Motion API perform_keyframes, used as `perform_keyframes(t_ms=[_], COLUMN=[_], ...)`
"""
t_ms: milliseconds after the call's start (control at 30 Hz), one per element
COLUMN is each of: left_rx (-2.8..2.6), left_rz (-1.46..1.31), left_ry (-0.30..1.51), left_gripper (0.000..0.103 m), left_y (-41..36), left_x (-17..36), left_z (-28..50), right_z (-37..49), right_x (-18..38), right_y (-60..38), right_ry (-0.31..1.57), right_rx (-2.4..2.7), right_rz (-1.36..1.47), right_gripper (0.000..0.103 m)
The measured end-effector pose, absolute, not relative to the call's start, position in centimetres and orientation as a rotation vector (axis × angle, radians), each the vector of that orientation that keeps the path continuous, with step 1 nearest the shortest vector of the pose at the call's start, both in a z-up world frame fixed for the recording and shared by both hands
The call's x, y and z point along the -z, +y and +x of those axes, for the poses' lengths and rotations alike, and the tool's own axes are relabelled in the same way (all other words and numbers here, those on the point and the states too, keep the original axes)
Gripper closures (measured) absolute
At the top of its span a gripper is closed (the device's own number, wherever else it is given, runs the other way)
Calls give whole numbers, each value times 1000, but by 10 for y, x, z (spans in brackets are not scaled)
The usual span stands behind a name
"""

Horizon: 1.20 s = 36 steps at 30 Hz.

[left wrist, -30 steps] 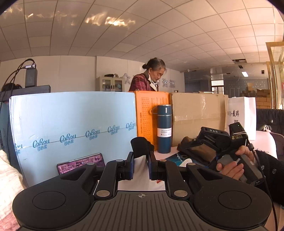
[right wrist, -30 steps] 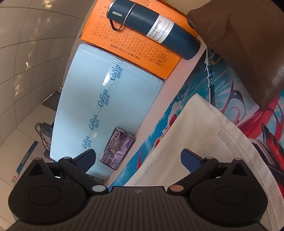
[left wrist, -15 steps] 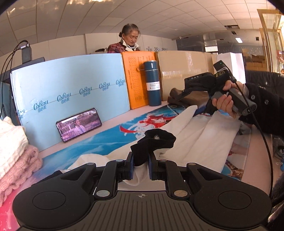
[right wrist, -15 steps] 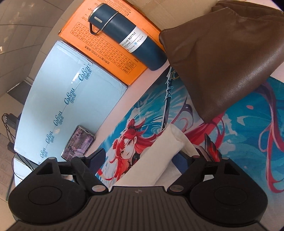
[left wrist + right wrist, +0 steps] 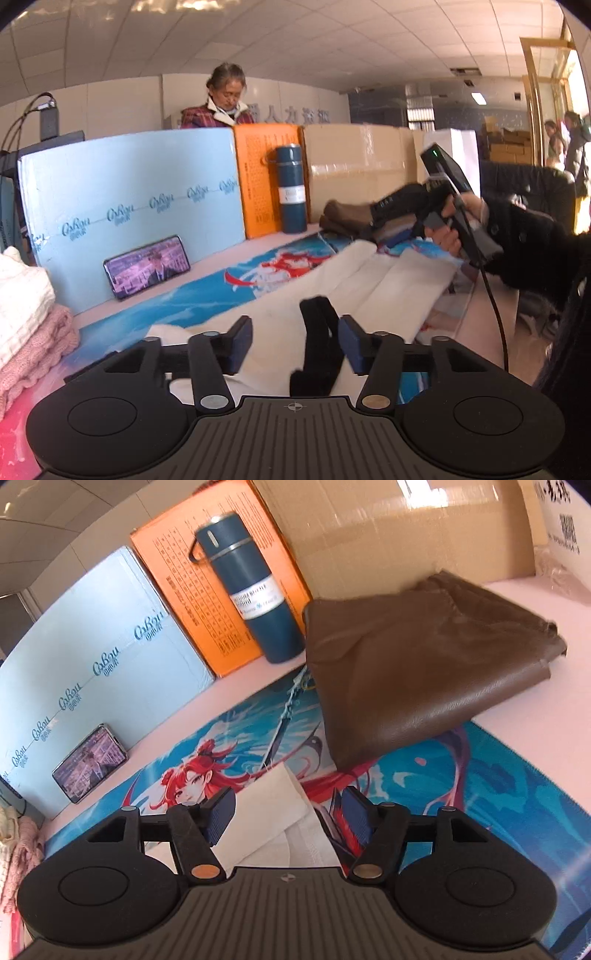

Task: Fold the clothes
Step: 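Lift the hem with both grippers and fold it toward the collar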

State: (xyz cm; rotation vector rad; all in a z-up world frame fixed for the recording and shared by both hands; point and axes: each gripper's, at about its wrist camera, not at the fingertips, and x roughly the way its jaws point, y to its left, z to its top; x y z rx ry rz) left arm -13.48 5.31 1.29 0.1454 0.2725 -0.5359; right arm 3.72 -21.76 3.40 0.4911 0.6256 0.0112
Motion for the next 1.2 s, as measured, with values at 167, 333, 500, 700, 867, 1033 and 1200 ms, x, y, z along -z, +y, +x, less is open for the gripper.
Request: perform_keyframes(t_ms=[167,333,500,700,867,1033,1200], left_rx=[201,142,104,75,58,-87,-139], left_rz=[43,-5,-144,-111,-150,81,104], left_ry=[410,604,607,625,460,542,641], left_gripper=[21,101,100,92,41,36,31], left_y=[69,82,109,114,119,104,123], left_x=[-20,12,19,21,-6,6,28], left_z=[-59,-19,-53,-66,-51,-2,7], right_z=[7,5,-6,-19,-27,-28,-30], right_x=[-63,-54,-48,-46,-43,-36,-28], right_y=[-176,-105,-60,-31,-22,-15,-23], right_ry=[455,573,605,603,580,620,664], right_rx=[-133,-526,-688,-784,-813,-823,-806], right_rz=[361,378,292,191,107,64,53], right_gripper=[28,27,27,27,26,24,19])
